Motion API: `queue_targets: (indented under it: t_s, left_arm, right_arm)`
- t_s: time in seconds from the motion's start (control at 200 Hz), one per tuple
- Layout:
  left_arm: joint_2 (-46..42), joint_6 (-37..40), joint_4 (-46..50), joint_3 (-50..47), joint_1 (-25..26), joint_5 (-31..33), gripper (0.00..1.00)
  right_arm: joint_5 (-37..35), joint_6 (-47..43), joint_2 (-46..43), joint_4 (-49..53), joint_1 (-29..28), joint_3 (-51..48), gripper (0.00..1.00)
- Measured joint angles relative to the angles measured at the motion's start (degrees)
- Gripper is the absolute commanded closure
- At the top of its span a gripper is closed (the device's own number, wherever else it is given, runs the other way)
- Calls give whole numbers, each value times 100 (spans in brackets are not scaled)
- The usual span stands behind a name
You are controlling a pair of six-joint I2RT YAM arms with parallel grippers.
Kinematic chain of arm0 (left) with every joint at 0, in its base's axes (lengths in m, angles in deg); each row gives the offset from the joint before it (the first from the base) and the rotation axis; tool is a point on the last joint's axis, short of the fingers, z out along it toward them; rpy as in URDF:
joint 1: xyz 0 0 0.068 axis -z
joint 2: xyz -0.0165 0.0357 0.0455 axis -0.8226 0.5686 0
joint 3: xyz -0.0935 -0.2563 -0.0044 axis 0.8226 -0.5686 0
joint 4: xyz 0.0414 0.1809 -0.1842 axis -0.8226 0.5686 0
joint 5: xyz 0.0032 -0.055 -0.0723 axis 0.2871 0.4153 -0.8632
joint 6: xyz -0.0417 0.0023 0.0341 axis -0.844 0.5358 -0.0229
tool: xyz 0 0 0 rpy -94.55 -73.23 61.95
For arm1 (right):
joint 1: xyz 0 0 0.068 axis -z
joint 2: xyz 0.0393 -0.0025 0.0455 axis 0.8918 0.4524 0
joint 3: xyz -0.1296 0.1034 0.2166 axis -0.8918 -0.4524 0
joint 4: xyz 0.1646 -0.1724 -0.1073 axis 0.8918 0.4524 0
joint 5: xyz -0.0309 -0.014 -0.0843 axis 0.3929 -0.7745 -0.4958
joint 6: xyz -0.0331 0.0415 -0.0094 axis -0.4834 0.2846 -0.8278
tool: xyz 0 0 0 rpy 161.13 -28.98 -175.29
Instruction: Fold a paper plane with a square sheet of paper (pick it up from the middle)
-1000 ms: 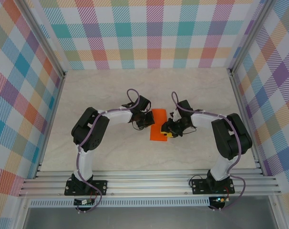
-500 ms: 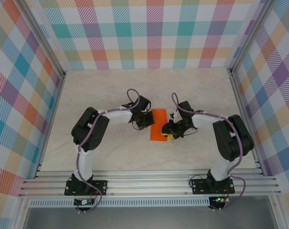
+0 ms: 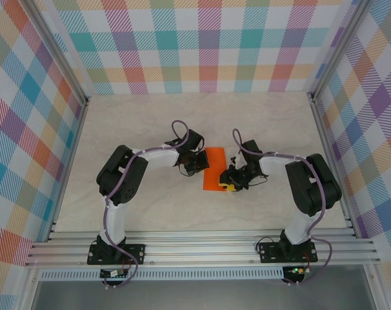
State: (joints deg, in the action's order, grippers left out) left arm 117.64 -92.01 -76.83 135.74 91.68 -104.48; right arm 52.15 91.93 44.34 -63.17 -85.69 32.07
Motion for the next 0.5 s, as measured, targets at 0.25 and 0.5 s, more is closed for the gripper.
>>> queue_targets:
  t_s: [0.25,0.5]
  left_arm:
    - [0,11,0,0,0,-2,100]
    - [7,35,17,11,0,-2,100]
  right_arm:
    - [-13,-15,-22,111,-70,-11,68]
    - [-31,-37,20,131,-68,-15,68]
